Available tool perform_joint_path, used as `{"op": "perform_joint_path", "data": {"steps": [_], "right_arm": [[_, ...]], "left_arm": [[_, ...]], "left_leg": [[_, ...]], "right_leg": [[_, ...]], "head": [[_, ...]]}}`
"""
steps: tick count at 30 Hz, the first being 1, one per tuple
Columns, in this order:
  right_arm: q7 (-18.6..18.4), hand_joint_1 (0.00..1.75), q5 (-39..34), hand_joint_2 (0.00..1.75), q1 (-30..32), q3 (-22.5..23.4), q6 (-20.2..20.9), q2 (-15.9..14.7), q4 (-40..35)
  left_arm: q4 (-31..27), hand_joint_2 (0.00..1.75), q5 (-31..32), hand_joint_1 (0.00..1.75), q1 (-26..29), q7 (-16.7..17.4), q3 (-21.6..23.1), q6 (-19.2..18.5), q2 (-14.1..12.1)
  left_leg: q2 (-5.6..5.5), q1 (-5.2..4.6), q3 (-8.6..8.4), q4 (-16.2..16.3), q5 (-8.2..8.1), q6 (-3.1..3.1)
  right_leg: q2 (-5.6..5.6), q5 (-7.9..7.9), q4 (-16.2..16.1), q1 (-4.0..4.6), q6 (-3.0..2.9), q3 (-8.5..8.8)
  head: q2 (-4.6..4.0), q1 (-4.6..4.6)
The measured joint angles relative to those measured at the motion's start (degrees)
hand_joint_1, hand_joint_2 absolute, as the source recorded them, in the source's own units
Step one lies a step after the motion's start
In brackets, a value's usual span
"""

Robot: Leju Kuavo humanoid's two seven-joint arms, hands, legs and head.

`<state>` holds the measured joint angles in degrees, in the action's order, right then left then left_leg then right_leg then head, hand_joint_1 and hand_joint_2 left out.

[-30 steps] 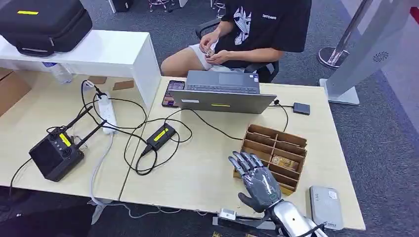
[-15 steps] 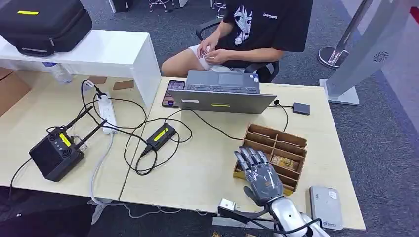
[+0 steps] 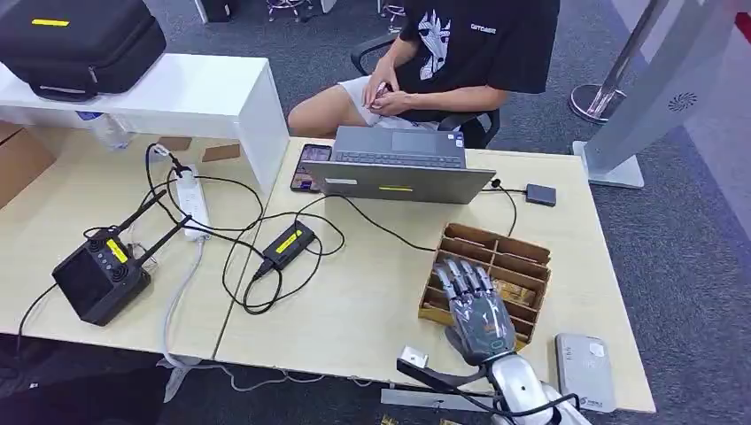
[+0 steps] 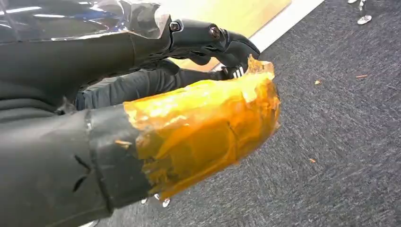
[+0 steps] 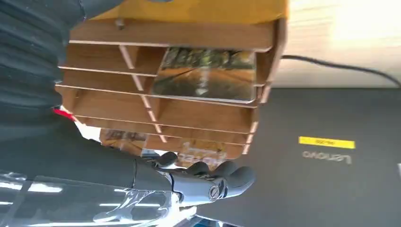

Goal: Pass the card to the sensor for recognition and then transmit it.

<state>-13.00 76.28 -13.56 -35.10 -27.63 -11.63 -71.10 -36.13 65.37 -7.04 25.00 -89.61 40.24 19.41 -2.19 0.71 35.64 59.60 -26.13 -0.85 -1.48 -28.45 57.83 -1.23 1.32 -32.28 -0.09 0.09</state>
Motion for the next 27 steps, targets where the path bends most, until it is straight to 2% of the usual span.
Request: {"op": "perform_joint_path", "data": {"steps": [1,2,4,5,12,17,25,27], "right_arm": [[0.0,1.48,0.02,1.75,0.17,0.26,-0.04,-0.07,-0.24],[-0.02,1.71,0.02,1.75,0.35,0.52,-0.02,-0.15,-0.48],[-0.18,1.69,0.15,1.75,0.73,1.18,0.24,-0.28,-0.96],[-0.24,1.75,0.2,1.75,0.87,1.48,0.44,-0.35,-1.15],[-0.26,1.71,0.2,1.75,0.89,1.51,0.5,-0.35,-1.18],[-0.35,1.71,0.2,1.75,2.19,3.74,0.83,-1.05,-2.88],[0.9,1.73,0.33,1.75,2.64,4.28,1.31,-1.05,-3.08],[1.09,1.45,0.26,1.75,2.66,4.28,1.31,-1.05,-3.1]], "left_arm": [[0.0,0.0,0.0,0.0,0.0,0.0,0.0,0.0,0.0],[0.0,0.0,-0.02,0.0,0.0,0.0,0.0,0.0,0.0],[0.0,0.0,-0.07,0.0,0.0,0.0,0.0,0.0,0.0],[0.0,0.0,-0.07,0.0,0.0,0.0,0.0,0.0,0.0],[0.0,0.0,-0.07,0.0,0.0,0.0,0.0,0.0,0.0],[0.0,0.0,-0.15,0.0,0.0,0.15,0.0,0.0,0.0],[0.0,0.0,-0.2,0.0,0.0,0.15,0.0,0.0,0.0],[0.0,0.0,-0.33,0.0,0.0,0.15,0.0,0.0,0.0]], "left_leg": [[0.01,0.0,0.0,0.0,0.0,0.0],[0.02,0.0,-0.01,0.0,0.0,0.0],[0.02,0.0,-0.01,0.0,0.0,0.0],[0.02,0.0,-0.01,0.0,0.0,0.0],[0.02,0.0,-0.01,0.0,0.0,0.0],[0.02,0.0,-0.01,0.0,0.0,0.0],[0.02,0.0,-0.01,0.0,0.0,0.0],[0.02,0.0,-0.01,0.0,0.0,0.0]], "right_leg": [[-0.01,0.0,0.0,0.0,0.0,0.0],[-0.01,0.0,0.0,0.0,0.0,-0.01],[-0.01,0.0,0.0,0.0,0.0,-0.01],[-0.01,0.0,0.0,0.0,0.0,-0.01],[-0.01,0.0,0.0,0.0,0.0,-0.01],[-0.01,0.0,0.0,0.0,0.0,0.0],[-0.01,0.0,0.0,0.0,0.0,0.0],[-0.01,0.0,0.0,0.0,0.0,0.0]], "head": [[0.0,-0.02],[0.0,-0.02],[0.0,-0.02],[0.0,-0.02],[0.0,-0.02],[0.0,-0.02],[0.0,-0.02],[0.0,-0.02]]}}
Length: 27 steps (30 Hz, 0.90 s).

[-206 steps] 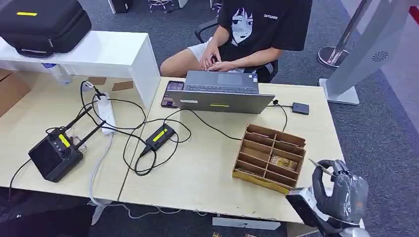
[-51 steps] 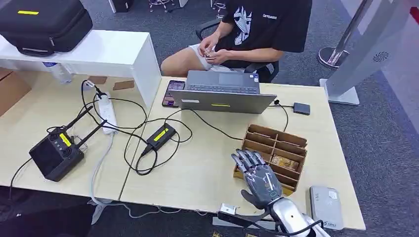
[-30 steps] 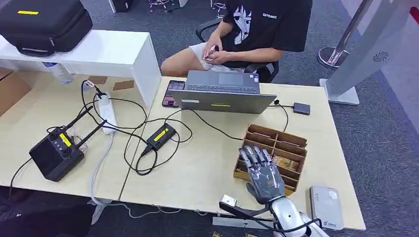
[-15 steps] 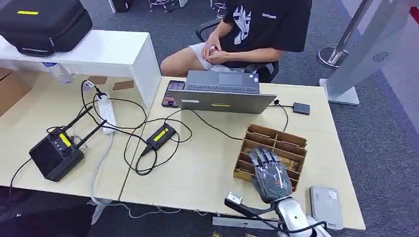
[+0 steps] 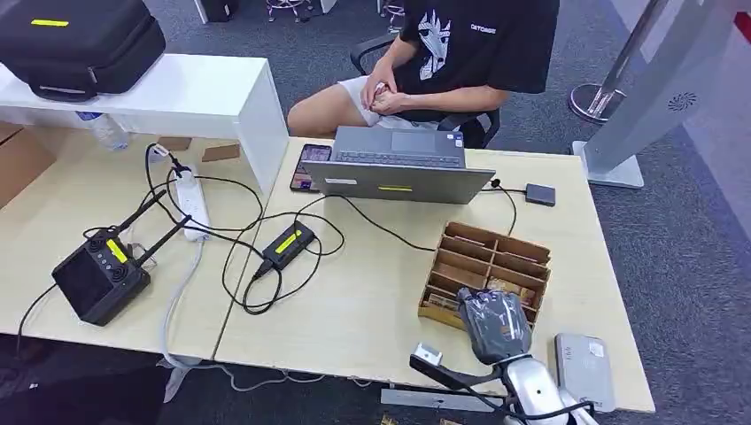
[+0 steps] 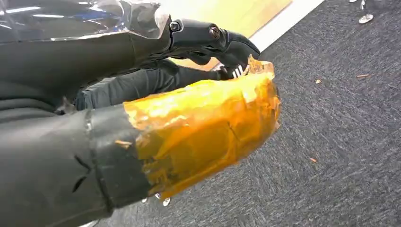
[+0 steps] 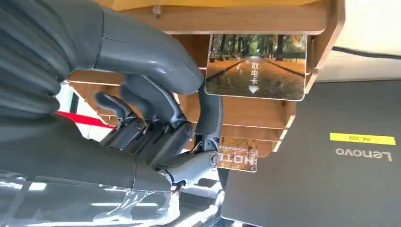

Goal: Pass the card to the sensor for recognition and then transmit it.

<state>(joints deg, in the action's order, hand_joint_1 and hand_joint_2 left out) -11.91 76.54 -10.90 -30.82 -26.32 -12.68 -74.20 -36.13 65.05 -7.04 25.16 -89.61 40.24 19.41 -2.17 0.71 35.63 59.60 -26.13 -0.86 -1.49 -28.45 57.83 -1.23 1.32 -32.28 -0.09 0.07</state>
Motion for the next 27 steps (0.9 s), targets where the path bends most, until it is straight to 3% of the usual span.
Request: {"op": "perform_joint_path", "data": {"steps": [4,5,27], "right_arm": [[0.11,1.45,-0.07,1.75,0.06,0.02,0.22,0.0,-0.28],[0.11,0.03,-0.07,1.75,0.06,0.02,0.28,0.0,-0.31],[0.37,0.0,-0.04,1.75,0.75,1.25,-0.11,0.0,-0.79]], "left_arm": [[0.0,0.0,0.02,0.0,0.0,0.0,0.0,0.0,0.0],[0.0,0.0,0.02,0.0,0.0,0.0,0.0,0.0,0.0],[0.0,0.0,0.2,0.0,0.0,0.0,0.0,0.0,0.0]], "left_leg": [[0.0,0.0,0.0,0.0,0.0,0.0],[0.0,0.0,0.0,0.0,0.0,0.0],[0.0,0.0,0.0,0.0,0.0,0.0]], "right_leg": [[0.0,0.0,0.0,0.0,0.0,0.0],[0.0,0.0,0.0,0.0,0.0,0.0],[0.0,0.0,0.0,0.0,0.0,0.0]], "head": [[0.0,0.0],[0.0,0.0],[0.0,0.0]]}}
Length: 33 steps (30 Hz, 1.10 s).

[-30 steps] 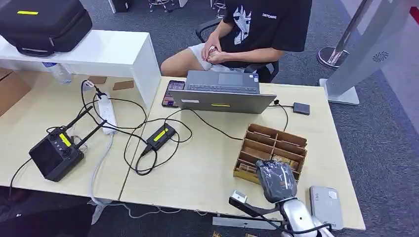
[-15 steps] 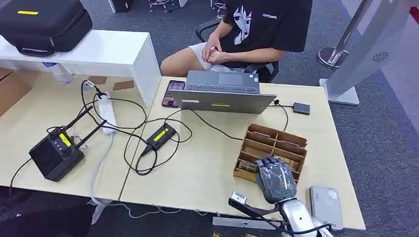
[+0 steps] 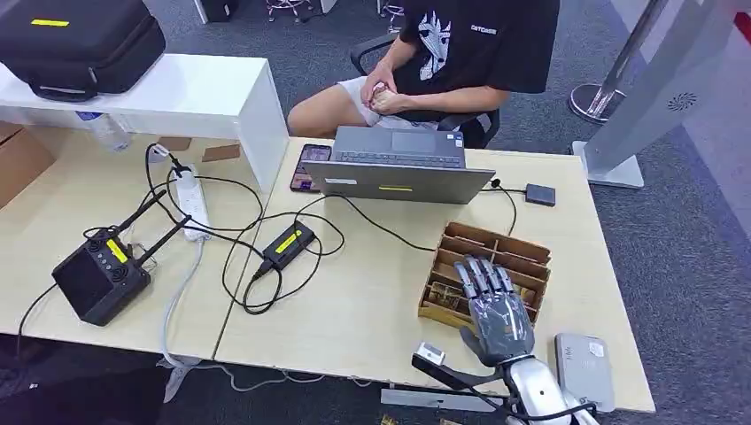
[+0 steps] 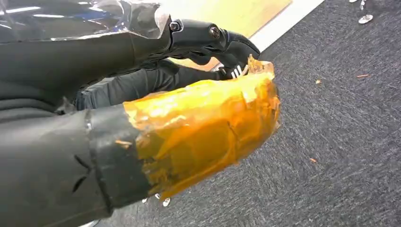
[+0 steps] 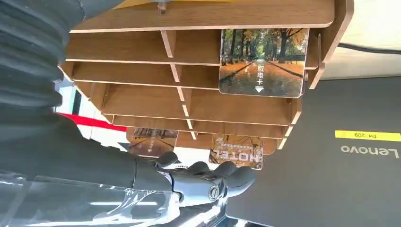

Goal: Pass the card to the sensor for recognition and then transmit it.

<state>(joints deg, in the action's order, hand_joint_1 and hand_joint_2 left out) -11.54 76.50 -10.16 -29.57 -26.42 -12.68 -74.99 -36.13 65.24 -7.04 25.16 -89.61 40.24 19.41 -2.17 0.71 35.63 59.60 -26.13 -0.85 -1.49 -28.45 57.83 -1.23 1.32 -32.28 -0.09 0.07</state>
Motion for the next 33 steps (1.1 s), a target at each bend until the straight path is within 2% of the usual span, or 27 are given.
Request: {"op": "perform_joint_path", "data": {"steps": [10,19,33], "right_arm": [[2.14,0.0,0.2,1.75,-0.17,-0.04,0.48,0.33,0.28],[4.63,0.0,-0.55,1.75,-1.83,-1.92,1.75,2.58,2.19],[4.96,0.0,-1.18,1.75,-2.85,-3.56,1.81,3.89,4.09]], "left_arm": [[0.0,0.0,0.15,0.0,0.0,-0.15,0.0,0.0,0.0],[0.0,0.0,0.5,0.0,-0.01,-0.35,0.0,0.0,0.0],[0.0,0.0,0.57,0.0,-0.01,-0.39,0.0,0.0,0.0]], "left_leg": [[0.0,0.0,0.01,0.0,0.0,0.0],[0.01,0.0,0.0,-0.01,0.0,0.0],[0.0,0.0,0.0,-0.01,0.0,0.0]], "right_leg": [[0.0,0.0,0.0,0.0,0.0,0.0],[-0.01,0.0,0.01,0.01,0.0,0.0],[0.0,0.0,0.01,0.0,0.0,0.01]], "head": [[0.0,0.0],[0.0,0.0],[0.0,0.0]]}}
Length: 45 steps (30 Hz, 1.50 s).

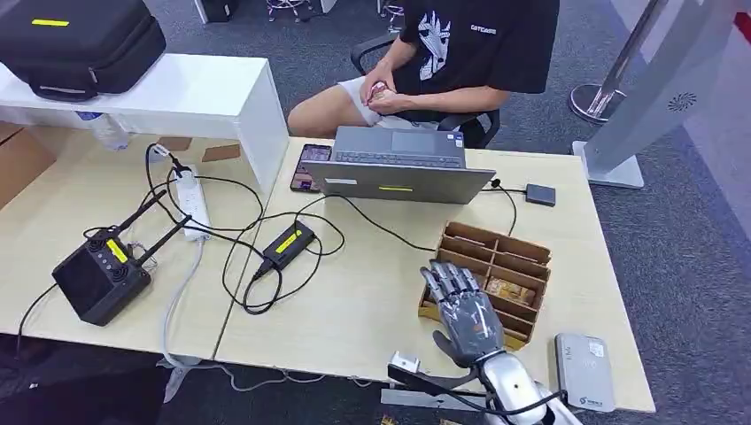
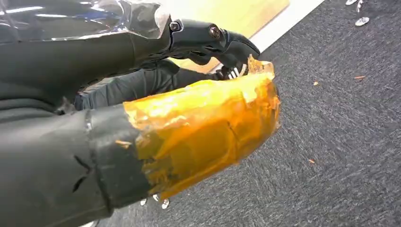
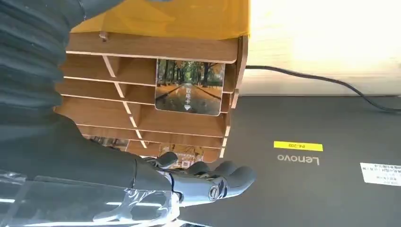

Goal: Pass the card to the sensor for recognition and then transmit it.

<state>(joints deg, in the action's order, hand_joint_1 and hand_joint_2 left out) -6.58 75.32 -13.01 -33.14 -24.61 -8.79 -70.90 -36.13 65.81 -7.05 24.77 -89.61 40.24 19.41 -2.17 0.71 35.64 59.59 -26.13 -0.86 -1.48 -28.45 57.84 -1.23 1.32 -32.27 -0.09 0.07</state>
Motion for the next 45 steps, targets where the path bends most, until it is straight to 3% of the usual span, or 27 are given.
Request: {"op": "perform_joint_path", "data": {"steps": [1,2,3,9,20,26,30,34,36,40,45], "right_arm": [[0.02,0.59,0.0,1.75,-0.06,-0.09,0.0,0.02,0.15],[0.02,1.5,0.0,1.75,-0.13,-0.13,0.02,0.02,0.28],[0.0,1.75,-0.06,1.75,-0.26,-0.22,0.15,0.02,0.46],[-1.09,1.55,-0.22,1.75,-1.07,-0.68,1.31,0.02,1.53],[-2.29,1.61,-0.2,1.75,-2.3,-1.14,1.49,0.02,2.32],[-2.95,1.54,-0.24,1.75,-2.72,-1.14,1.88,0.0,2.29],[-3.26,1.64,-0.28,1.75,-2.66,-1.2,1.6,0.0,2.29],[-3.23,1.71,-0.31,1.75,-2.46,-1.31,0.11,-0.07,2.01],[-3.19,1.52,-0.31,1.75,-2.44,-1.4,-0.24,-0.09,1.97],[-2.8,1.64,-0.2,1.75,-2.13,-1.64,-2.25,-0.11,1.2],[-2.16,1.64,-0.02,1.75,-1.8,-1.95,-3.52,-0.11,0.06]], "left_arm": [[0.0,0.0,0.02,0.0,0.0,-0.04,0.0,0.0,0.0],[0.0,0.0,0.04,0.0,0.0,-0.09,0.0,0.0,0.0],[0.0,0.0,0.11,0.0,0.0,-0.13,0.0,0.0,0.0],[0.0,0.0,0.42,0.0,0.0,-0.22,0.0,0.0,0.0],[0.0,0.0,0.44,0.0,0.0,-0.29,0.0,0.0,0.0],[0.0,0.0,0.44,0.0,0.0,-0.29,0.0,0.0,0.0],[0.0,0.0,0.44,0.0,0.0,-0.29,0.0,0.0,0.0],[0.0,0.0,0.44,0.0,0.01,-0.26,0.0,0.0,0.0],[0.0,0.0,0.44,0.0,0.01,-0.26,0.0,0.0,0.0],[0.0,0.0,0.44,0.0,0.01,-0.26,0.0,0.0,0.0],[0.0,0.0,0.44,0.0,0.01,-0.26,0.0,0.0,0.0]], "left_leg": [[0.0,0.0,0.0,0.0,0.0,0.0],[0.0,0.0,0.0,0.0,0.0,0.0],[0.0,0.0,0.0,0.0,0.0,0.0],[0.0,0.0,0.0,0.0,0.0,0.0],[0.0,0.0,-0.01,0.0,0.0,0.0],[0.01,0.0,-0.03,0.0,0.0,0.0],[0.04,0.0,-0.04,0.0,0.0,0.0],[0.04,0.0,-0.04,0.0,0.0,0.0],[0.04,0.0,-0.04,0.0,0.0,0.0],[0.05,0.0,-0.04,0.0,0.0,0.0],[0.05,0.0,-0.04,0.0,0.0,0.0]], "right_leg": [[0.0,0.0,0.0,0.0,0.0,0.0],[0.0,0.0,0.0,0.0,0.0,0.0],[0.0,0.0,0.0,0.0,0.0,0.0],[0.0,0.0,0.0,0.0,0.0,0.0],[-0.01,0.0,0.0,0.0,0.0,0.0],[-0.01,0.0,0.0,0.0,0.0,0.01],[-0.02,0.0,0.0,0.0,0.0,0.01],[-0.02,0.0,0.0,0.0,0.0,0.01],[-0.02,0.0,0.0,0.0,0.0,0.0],[-0.03,0.0,0.0,0.0,0.0,0.0],[-0.03,0.0,0.0,0.0,0.0,0.0]], "head": [[0.0,0.0],[0.0,0.0],[0.0,0.0],[0.0,0.02],[0.0,0.02],[0.0,0.0],[0.0,0.0],[0.0,0.0],[0.0,0.0],[0.0,0.0],[0.0,0.0]]}}
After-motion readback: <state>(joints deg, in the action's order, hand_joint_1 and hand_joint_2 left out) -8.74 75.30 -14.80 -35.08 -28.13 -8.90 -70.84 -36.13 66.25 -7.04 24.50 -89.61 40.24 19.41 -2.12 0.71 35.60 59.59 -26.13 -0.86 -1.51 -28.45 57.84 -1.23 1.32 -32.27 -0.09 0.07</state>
